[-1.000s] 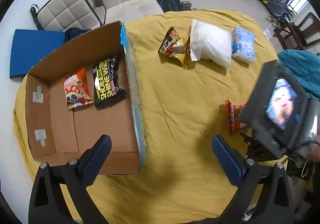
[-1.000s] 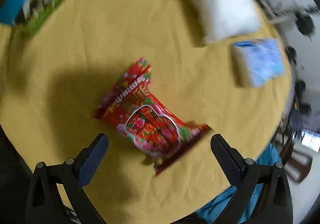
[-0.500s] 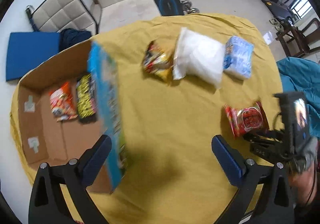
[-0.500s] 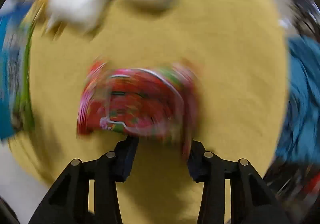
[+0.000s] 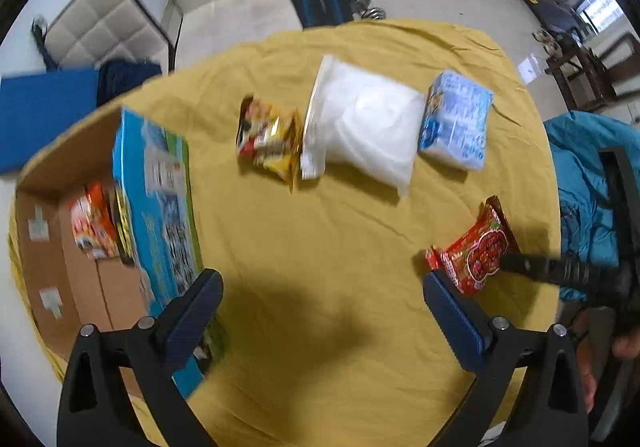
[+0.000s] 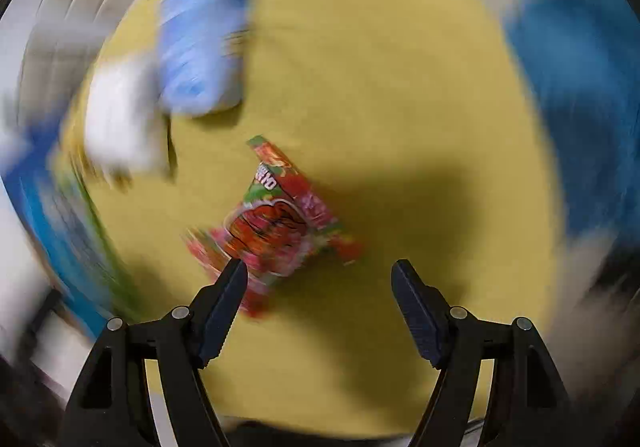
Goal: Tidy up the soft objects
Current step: 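Grasp the red floral snack pack with the right gripper, then grasp the blue-white wipes pack with the left gripper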
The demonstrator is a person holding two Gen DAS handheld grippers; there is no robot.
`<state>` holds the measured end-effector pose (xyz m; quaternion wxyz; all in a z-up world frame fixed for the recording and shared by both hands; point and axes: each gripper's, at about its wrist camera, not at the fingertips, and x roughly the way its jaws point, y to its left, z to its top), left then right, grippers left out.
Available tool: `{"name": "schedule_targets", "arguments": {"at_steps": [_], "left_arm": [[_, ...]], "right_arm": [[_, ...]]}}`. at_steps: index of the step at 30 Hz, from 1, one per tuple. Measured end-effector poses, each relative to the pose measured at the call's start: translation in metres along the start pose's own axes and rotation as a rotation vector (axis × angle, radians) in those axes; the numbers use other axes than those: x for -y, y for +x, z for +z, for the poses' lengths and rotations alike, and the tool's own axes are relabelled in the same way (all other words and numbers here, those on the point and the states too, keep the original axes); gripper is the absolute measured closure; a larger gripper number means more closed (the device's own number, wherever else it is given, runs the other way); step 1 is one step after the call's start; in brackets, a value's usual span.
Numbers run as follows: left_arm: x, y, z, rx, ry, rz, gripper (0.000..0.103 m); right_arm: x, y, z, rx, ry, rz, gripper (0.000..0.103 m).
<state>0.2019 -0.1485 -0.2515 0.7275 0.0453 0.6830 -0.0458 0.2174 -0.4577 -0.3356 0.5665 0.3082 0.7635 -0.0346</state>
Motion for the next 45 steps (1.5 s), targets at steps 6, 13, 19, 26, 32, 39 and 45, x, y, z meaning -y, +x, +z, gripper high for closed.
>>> {"name": "schedule_targets", "arguments": {"at_steps": [6, 13, 19, 26, 32, 39, 45], "left_arm": [[-0.018, 0.008, -0.011, -0.032, -0.107, -0.032, 0.0], [-0.016, 0.001, 0.003, -0.007, -0.093, -0.035, 0.0], [0.033, 0.002, 0.048, 0.0, 0.02, -0.151, 0.0], [0.11, 0.055, 0.118, -0.099, 0.161, -0.204, 0.0], [0.145, 0.106, 0.14, -0.188, 0.22, -0.16, 0.019], [0.152, 0.118, 0.127, -0.163, 0.305, -0.034, 0.06], [0.136, 0.09, 0.097, -0.114, 0.277, -0.055, 0.064]], "right_arm": [[0.005, 0.052, -0.009, -0.023, 0.235, 0.141, 0.025], [-0.014, 0.046, -0.032, 0.044, -0.153, -0.126, 0.051], [0.017, 0.004, -0.021, 0.111, -0.309, -0.346, 0.053], [0.045, -0.021, -0.006, 0.149, -0.168, -0.174, 0.029], [0.051, -0.017, -0.007, 0.178, -0.088, -0.087, 0.029], [0.042, 0.005, -0.003, 0.179, -0.072, -0.167, 0.042], [0.028, 0.015, -0.011, 0.2, -0.093, -0.215, 0.053]]}}
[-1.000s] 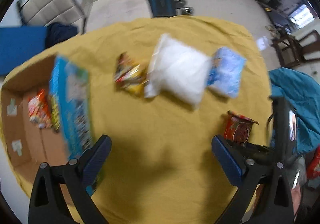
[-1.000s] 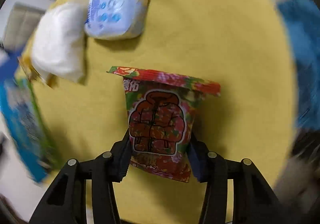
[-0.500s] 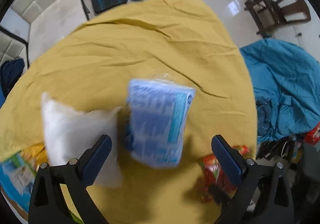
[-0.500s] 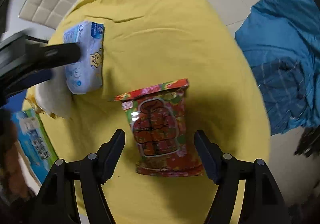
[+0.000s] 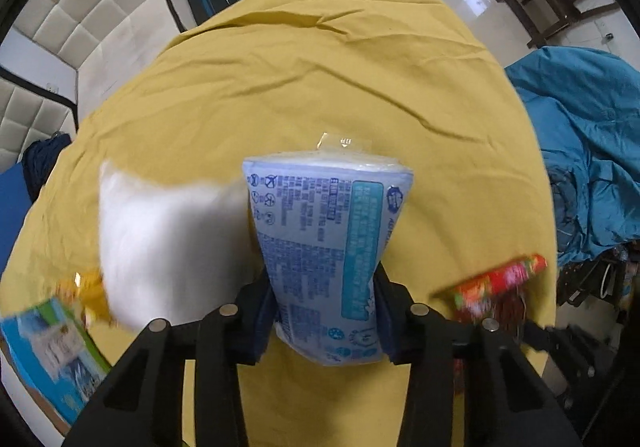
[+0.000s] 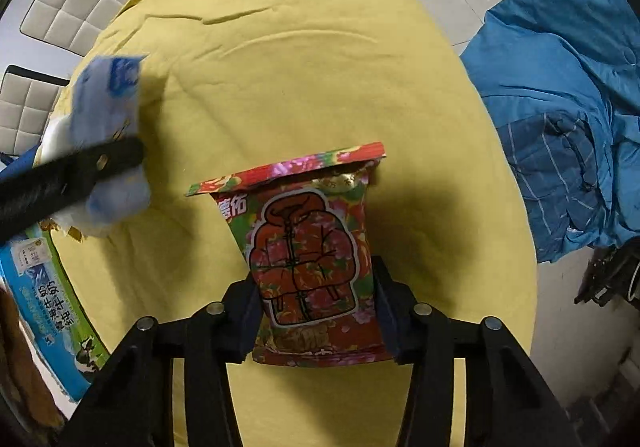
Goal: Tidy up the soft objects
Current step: 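Grasp the blue-white wipes pack with the left gripper, then lower both packs into the box and open both grippers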
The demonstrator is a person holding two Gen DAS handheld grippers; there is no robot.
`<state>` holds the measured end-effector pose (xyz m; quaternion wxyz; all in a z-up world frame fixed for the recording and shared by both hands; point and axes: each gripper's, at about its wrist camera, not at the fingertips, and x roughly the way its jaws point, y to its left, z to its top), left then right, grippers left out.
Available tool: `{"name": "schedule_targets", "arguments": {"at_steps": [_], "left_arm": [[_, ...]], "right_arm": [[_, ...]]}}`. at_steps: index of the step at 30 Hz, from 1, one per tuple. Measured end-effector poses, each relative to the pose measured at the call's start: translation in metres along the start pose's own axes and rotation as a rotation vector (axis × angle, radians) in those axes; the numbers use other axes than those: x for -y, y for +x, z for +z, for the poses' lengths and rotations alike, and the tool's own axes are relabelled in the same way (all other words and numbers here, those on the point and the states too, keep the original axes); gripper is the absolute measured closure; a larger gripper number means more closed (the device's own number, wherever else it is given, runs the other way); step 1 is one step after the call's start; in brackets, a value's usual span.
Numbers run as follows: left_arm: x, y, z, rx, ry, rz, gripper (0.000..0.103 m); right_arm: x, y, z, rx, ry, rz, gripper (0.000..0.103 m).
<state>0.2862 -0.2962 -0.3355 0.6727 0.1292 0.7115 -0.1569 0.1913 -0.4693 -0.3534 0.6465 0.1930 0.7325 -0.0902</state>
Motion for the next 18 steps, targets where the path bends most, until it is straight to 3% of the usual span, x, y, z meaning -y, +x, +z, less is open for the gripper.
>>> {"name": "schedule_targets", "arguments": {"at_steps": [7, 11, 18], "left_arm": [[-0.01, -0.033, -0.08, 0.049, -0.04, -0.032, 0.064], [-0.024, -0.022, -0.134, 0.014, -0.095, -0.043, 0.064], [-0.051, -0.002, -0.183, -0.029, -0.182, -0.054, 0.064]], "right_arm": [[-0.013, -0.005, -0.042, -0.034, -0.058, 0.013, 0.054], [-0.028, 0.009, -0.075, -0.068, -0.097, -0.02, 0.054], [-0.054, 0.013, -0.105, -0.061, -0.126, -0.04, 0.055]]}}
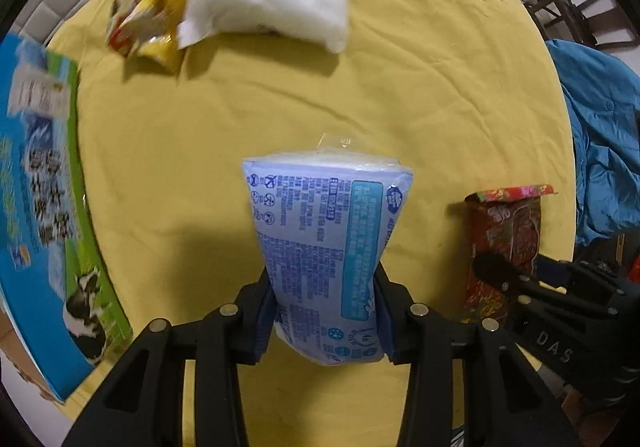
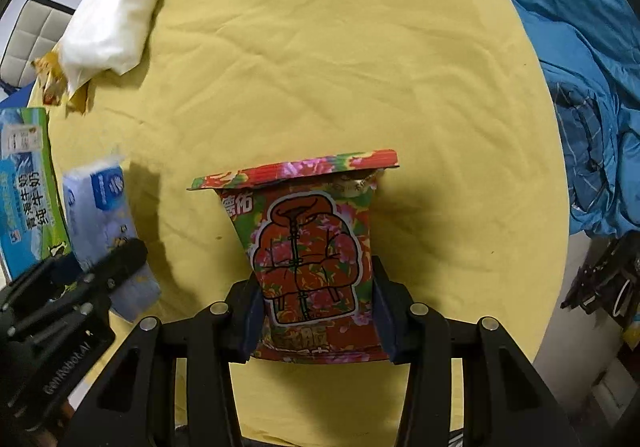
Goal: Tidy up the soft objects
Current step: 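Lower both packs into the box and open both grippers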
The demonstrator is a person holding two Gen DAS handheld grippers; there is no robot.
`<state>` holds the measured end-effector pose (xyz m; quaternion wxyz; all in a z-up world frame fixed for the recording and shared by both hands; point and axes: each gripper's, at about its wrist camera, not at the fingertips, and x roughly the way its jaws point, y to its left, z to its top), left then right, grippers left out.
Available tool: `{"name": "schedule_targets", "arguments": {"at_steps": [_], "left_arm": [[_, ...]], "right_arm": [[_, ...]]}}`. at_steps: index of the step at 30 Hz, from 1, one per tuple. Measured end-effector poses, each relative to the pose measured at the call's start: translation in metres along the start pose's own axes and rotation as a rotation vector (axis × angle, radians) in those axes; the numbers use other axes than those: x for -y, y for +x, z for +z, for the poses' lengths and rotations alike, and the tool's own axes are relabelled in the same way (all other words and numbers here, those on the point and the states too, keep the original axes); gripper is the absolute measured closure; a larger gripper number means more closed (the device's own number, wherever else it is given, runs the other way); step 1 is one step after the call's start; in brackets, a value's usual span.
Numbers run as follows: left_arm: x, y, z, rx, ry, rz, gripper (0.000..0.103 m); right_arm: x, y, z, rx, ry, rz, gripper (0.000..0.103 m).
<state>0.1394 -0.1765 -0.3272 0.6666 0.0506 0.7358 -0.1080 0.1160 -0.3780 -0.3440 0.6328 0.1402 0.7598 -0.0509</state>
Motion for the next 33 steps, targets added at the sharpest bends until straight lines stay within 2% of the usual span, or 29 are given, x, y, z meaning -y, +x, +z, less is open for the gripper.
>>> {"name": "schedule_targets", "arguments": {"at_steps": [7, 12, 18, 25, 33], "left_arm": [[-0.027, -0.037, -0.03, 0.083, -0.005, -0.02, 0.064], [-0.053, -0.093, -0.046, 0.191, 0.014, -0.036, 0.064], [-0.089, -0.167, -0.064, 0.331, 0.019, -0.054, 0.064], [-0.143, -0.225, -0.085, 0.464, -0.024, 0.003, 0.064], [-0.214, -0.245, -0.118, 0.506, -0.121, 0.063, 0.064]], "right_arm": [[-0.039, -0.032, -0.023, 0.064, -0.043, -0.017, 0.055], [-0.078, -0.072, -0.048, 0.134, -0.063, -0.004, 0.056], [-0.129, -0.125, -0.071, 0.219, -0.103, 0.059, 0.056], [-0.216, -0.171, -0.105, 0.306, -0.206, 0.096, 0.056], [-0.297, -0.184, -0.131, 0.339, -0.32, 0.101, 0.056]]}}
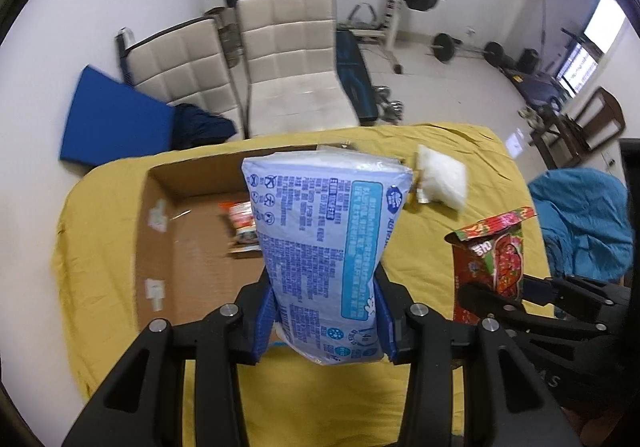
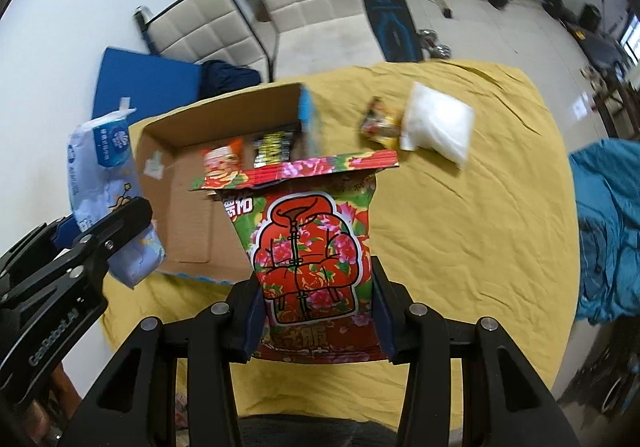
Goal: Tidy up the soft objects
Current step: 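Lower both packs into the box and open both grippers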
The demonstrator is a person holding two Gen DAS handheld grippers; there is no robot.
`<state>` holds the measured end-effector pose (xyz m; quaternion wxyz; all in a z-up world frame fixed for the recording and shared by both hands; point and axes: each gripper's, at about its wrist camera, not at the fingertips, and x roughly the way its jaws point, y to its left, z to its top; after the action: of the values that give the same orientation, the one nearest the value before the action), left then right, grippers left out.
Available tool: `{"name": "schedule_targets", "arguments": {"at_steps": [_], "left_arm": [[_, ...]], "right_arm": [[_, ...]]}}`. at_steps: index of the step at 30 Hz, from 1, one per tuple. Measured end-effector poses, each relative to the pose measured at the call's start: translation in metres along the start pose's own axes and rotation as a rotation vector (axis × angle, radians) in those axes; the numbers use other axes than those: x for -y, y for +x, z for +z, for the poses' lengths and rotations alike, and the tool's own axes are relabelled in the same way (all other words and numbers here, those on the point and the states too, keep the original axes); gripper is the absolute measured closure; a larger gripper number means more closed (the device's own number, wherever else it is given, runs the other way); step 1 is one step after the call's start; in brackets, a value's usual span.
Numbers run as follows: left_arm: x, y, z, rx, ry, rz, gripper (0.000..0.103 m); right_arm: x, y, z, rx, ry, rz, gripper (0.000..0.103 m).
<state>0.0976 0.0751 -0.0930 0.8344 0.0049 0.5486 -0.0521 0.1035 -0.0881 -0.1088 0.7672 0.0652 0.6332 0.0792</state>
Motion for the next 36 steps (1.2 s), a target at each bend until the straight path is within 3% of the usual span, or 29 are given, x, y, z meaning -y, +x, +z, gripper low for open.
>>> {"name": "schedule_targets", "arguments": {"at_steps": [9, 15, 24, 30, 36], "left_arm": [[-0.063, 0.0, -0.018, -0.014, -0.081, 0.038, 0.064], [-0.101, 0.022, -0.02, -0.065, -0.123, 0.039, 0.064], [-0.16, 0.11, -0.005, -0.212, -0.169, 0.032, 0.064], [-0.177, 0.173, 0.005, -0.314, -0.178, 0.022, 0.064], [-0.183, 0.221, 0.017, -0.385, -0.169, 0.017, 0.063]], "right_arm": [[-0.071, 0.019, -0.003, -0.019, -0.075, 0.002, 0.055], [-0.087, 0.059, 0.009, -0.06, -0.081, 0.002, 0.055], [-0.089, 0.154, 0.042, -0.162, -0.026, -0.048, 0.055], [-0.09, 0.216, 0.048, -0.242, 0.004, -0.1, 0.055], [-0.092, 0.252, 0.044, -0.297, 0.003, -0.137, 0.055]]}}
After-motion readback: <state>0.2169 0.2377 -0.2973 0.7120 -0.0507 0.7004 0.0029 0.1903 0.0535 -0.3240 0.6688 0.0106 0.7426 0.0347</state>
